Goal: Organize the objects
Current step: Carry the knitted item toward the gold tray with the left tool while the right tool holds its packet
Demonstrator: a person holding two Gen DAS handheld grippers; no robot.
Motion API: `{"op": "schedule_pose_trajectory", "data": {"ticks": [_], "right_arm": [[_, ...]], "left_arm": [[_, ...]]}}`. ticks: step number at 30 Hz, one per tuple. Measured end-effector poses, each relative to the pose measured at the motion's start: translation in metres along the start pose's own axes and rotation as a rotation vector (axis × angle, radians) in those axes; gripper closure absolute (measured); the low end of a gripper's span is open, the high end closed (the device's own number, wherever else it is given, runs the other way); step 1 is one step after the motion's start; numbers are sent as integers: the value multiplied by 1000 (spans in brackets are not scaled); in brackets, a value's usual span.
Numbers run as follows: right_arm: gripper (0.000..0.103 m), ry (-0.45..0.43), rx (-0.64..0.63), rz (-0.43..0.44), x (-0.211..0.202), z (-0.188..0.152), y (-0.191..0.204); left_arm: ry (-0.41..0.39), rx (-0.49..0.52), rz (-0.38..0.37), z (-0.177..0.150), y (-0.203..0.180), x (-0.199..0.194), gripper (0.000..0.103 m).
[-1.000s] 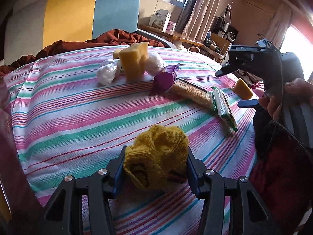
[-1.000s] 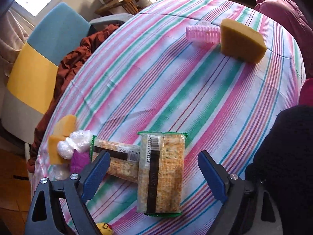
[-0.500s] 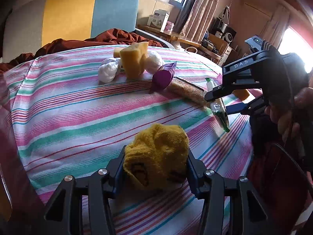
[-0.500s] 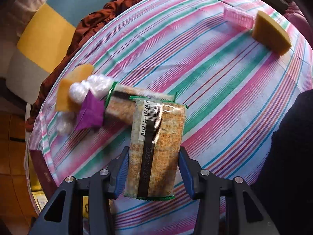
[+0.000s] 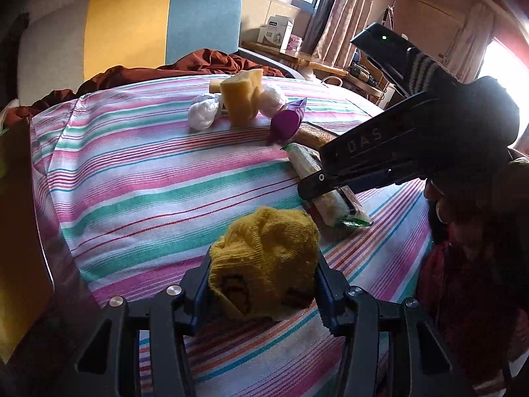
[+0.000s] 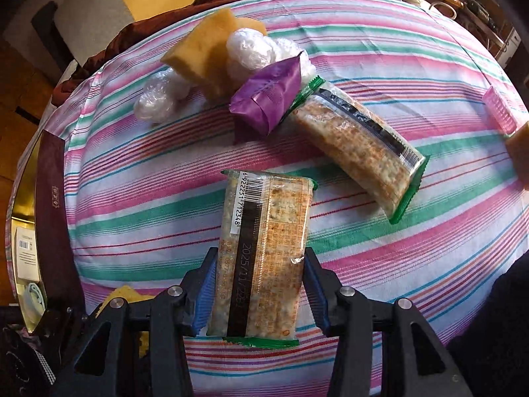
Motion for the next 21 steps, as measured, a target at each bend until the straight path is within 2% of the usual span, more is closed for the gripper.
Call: {"op": "schedule_pose_trajectory", "data": {"ticks": [7,16,21], "right_arm": [[54,-38,-74,-65,-1,-2,4],[54,-52,-115,-71,-6,-8,-1],[54,-55,-127,-82,-1,3,6]], "left_arm": [[8,21,19,-1,-3,-1,51],[22,26,26,-8,-5,-16,53],[27,14,15,-9,-4,-24,53]]}}
Point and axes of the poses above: each gripper's, at about its wrist camera, not at the fingertips, and x roughly the way its jaws point, y to its left, z to its top, the point moved 6 cm from there along x, roughly the way its jaws point, and after that the axes turned 2 degrees about y, right-handed, at the moved point
